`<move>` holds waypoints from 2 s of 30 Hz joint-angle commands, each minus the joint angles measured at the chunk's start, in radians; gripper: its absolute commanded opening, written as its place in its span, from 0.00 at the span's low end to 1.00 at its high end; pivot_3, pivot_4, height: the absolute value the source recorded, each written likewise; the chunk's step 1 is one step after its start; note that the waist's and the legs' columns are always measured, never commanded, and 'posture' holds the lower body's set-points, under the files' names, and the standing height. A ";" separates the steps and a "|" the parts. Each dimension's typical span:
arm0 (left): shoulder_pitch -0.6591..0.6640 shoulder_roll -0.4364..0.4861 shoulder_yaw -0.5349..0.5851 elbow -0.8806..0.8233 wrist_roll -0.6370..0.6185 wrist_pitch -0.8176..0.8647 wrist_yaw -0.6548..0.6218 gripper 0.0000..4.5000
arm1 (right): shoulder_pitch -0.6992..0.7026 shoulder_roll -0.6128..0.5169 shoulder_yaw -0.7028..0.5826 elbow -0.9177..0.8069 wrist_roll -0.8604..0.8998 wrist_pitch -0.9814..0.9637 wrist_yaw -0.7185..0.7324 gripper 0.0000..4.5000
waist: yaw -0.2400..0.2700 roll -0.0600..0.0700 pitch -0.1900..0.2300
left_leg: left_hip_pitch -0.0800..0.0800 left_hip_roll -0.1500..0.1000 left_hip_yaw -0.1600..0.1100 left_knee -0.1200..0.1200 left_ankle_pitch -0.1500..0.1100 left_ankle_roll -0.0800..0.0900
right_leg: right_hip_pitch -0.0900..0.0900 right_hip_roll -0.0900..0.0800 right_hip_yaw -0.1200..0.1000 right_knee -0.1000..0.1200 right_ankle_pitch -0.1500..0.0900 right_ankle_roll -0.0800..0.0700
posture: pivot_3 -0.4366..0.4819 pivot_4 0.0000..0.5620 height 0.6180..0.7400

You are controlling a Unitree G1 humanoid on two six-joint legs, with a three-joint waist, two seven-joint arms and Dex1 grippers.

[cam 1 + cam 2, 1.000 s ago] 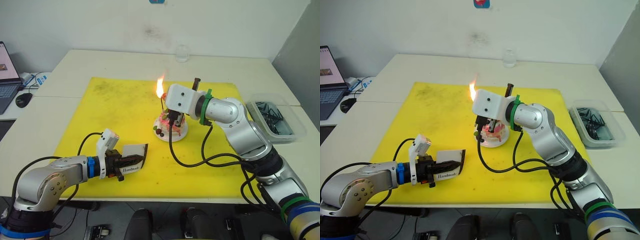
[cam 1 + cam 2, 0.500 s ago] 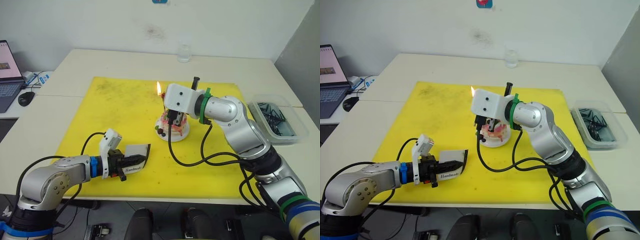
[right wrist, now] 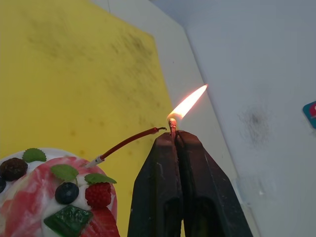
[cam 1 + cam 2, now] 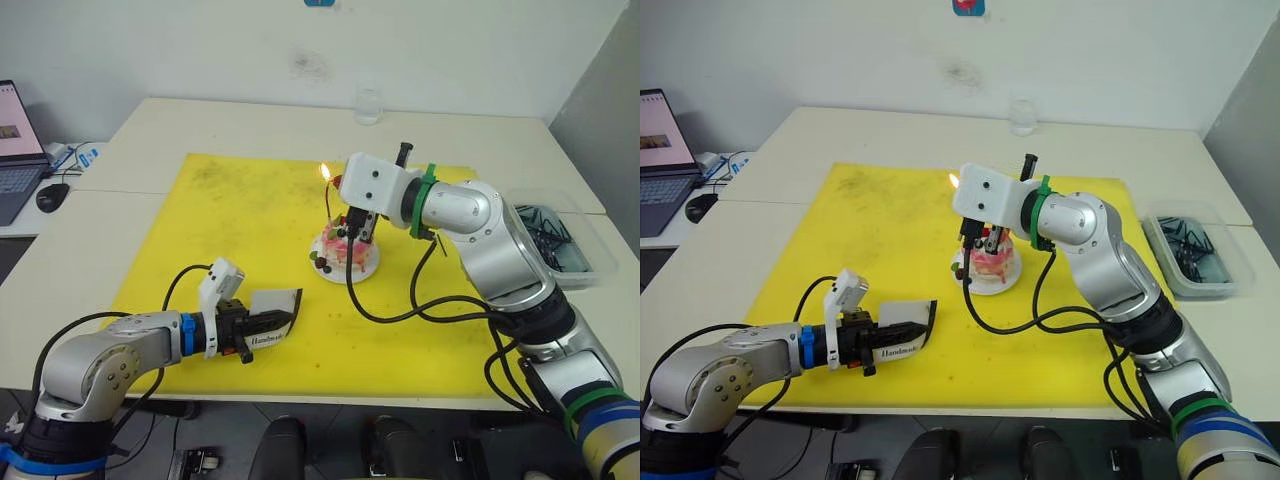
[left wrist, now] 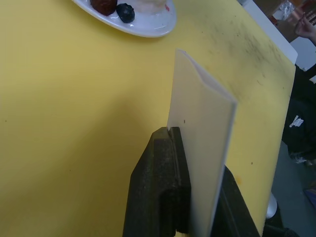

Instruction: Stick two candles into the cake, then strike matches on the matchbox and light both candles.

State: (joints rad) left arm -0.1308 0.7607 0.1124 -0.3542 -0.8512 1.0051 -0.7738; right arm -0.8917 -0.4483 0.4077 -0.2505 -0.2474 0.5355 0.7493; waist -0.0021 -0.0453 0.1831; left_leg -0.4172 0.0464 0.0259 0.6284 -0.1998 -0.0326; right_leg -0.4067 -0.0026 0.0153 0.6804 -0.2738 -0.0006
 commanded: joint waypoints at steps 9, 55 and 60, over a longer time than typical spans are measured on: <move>-0.026 -0.013 -0.015 -0.012 0.001 0.002 -0.006 0.00 | -0.009 0.003 0.005 -0.012 -0.015 -0.007 0.024 0.01 | 0.000 0.000 0.000 | 0.000 0.000 0.000 0.000 0.000 0.000 | 0.000 0.000 0.000 0.000 0.000 0.000 | 0.48 0.27 1.00; -0.059 -0.027 -0.033 -0.006 0.011 0.017 -0.006 0.00 | -0.109 -0.081 -0.110 0.137 0.081 -0.267 0.107 0.01 | 0.002 0.001 0.000 | 0.000 -0.001 0.000 0.000 0.000 0.000 | 0.000 0.000 0.000 0.000 0.000 0.000 | 0.48 0.27 1.00; -0.062 -0.027 -0.031 -0.005 0.010 0.019 -0.007 0.00 | -0.090 -0.132 -0.090 0.248 0.086 -0.482 0.178 0.01 | 0.001 0.001 0.001 | 0.000 -0.001 0.000 0.000 0.000 0.000 | 0.000 0.000 0.000 0.000 0.000 0.000 | 0.48 0.27 1.00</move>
State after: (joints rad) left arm -0.1740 0.7459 0.0864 -0.3462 -0.8353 1.0349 -0.7752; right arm -0.9694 -0.5740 0.3189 -0.0044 -0.1706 0.1259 0.9112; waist -0.0011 -0.0445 0.1837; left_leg -0.4172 0.0460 0.0262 0.6286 -0.1997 -0.0324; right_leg -0.4065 -0.0028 0.0154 0.6800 -0.2736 -0.0002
